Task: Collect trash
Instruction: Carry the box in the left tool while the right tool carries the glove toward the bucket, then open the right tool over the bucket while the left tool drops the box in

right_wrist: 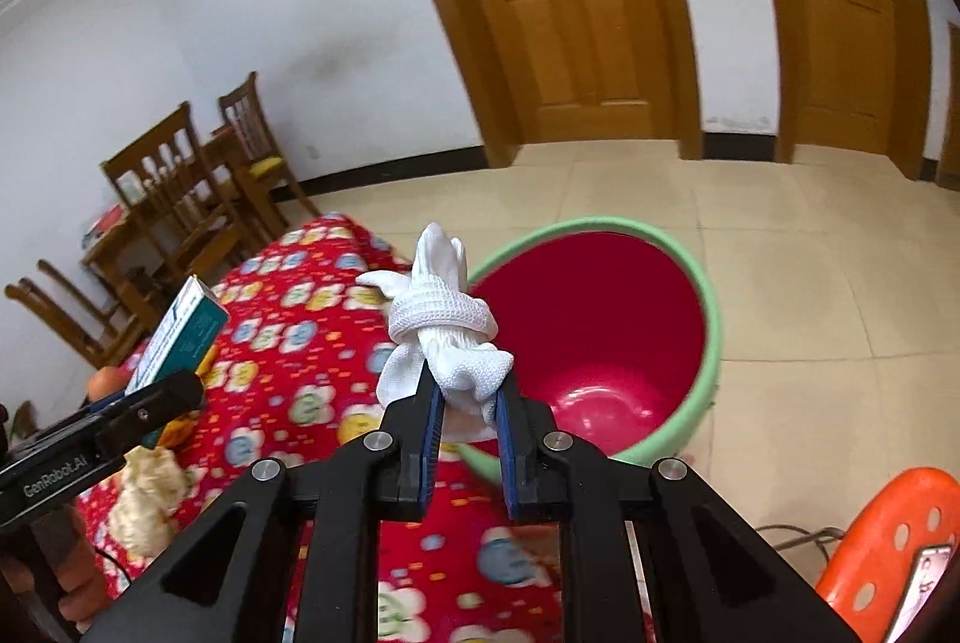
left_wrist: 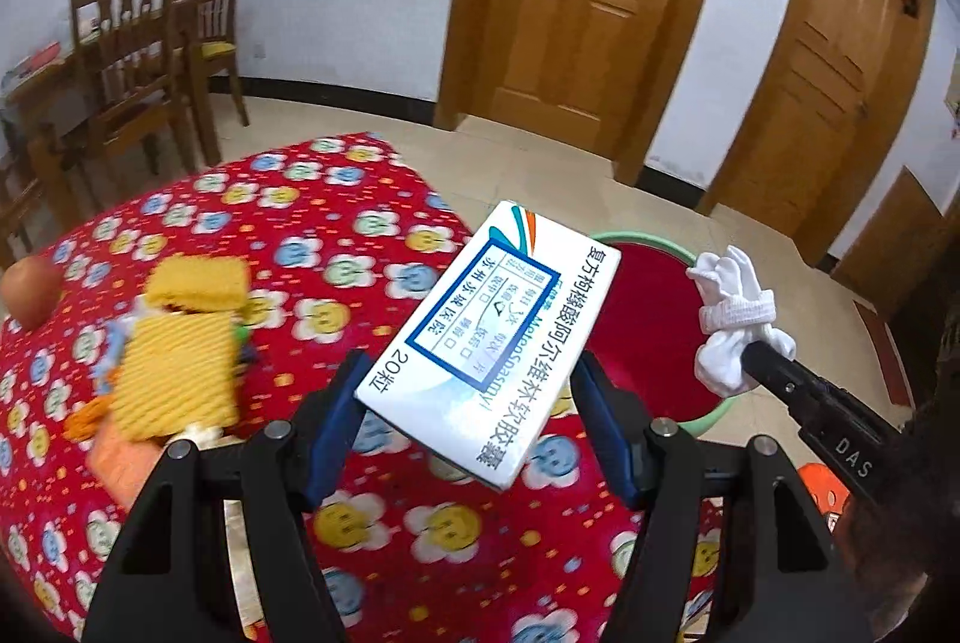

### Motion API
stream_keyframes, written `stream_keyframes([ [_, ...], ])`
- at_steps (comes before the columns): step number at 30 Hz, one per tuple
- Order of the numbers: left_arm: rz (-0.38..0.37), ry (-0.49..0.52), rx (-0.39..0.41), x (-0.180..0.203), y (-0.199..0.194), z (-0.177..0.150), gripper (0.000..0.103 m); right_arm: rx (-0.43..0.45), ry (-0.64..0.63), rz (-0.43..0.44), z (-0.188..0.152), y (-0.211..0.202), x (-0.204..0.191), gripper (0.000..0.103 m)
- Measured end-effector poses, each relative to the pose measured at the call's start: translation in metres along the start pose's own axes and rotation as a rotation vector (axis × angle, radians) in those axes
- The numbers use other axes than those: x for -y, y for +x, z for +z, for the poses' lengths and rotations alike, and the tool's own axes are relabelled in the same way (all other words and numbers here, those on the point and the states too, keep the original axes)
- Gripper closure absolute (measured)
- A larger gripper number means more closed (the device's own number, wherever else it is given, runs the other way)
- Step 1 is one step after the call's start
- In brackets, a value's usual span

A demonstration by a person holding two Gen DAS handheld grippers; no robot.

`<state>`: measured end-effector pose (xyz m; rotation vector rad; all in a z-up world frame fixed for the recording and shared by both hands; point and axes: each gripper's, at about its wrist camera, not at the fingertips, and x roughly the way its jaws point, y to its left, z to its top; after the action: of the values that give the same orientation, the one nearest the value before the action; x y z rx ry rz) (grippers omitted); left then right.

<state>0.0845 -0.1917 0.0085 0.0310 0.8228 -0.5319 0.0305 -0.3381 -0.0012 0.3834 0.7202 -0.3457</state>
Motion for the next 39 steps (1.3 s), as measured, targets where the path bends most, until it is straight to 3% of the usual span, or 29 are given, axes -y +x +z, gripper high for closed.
stream_keyframes([
  [13, -0.026, 0.064, -0.071, 0.037, 0.062, 0.007, 0.035, -0.075, 0.071, -0.095, -0.005, 0.044, 0.047, 0.084],
  [17, -0.027, 0.082, -0.092, 0.044, 0.077, 0.008, 0.035, -0.084, 0.087, -0.11, -0.005, 0.05, 0.054, 0.078],
  [18, -0.026, 0.086, -0.096, 0.046, 0.08, 0.008, 0.035, -0.085, 0.095, -0.107, -0.006, 0.051, 0.057, 0.071],
  [24, -0.027, 0.098, -0.12, 0.055, 0.093, 0.005, 0.035, -0.063, 0.13, -0.11, -0.007, 0.043, 0.068, 0.063],
  [34, -0.036, 0.129, -0.128, 0.073, 0.109, 0.009, 0.035, -0.019, 0.165, -0.131, -0.005, 0.022, 0.082, 0.061],
  [36, -0.04, 0.136, -0.127, 0.077, 0.111, 0.01, 0.035, -0.011, 0.177, -0.136, -0.006, 0.018, 0.086, 0.05],
  [39, -0.048, 0.137, -0.133, 0.079, 0.112, 0.01, 0.029, -0.006, 0.192, -0.14, -0.006, 0.015, 0.09, 0.048],
])
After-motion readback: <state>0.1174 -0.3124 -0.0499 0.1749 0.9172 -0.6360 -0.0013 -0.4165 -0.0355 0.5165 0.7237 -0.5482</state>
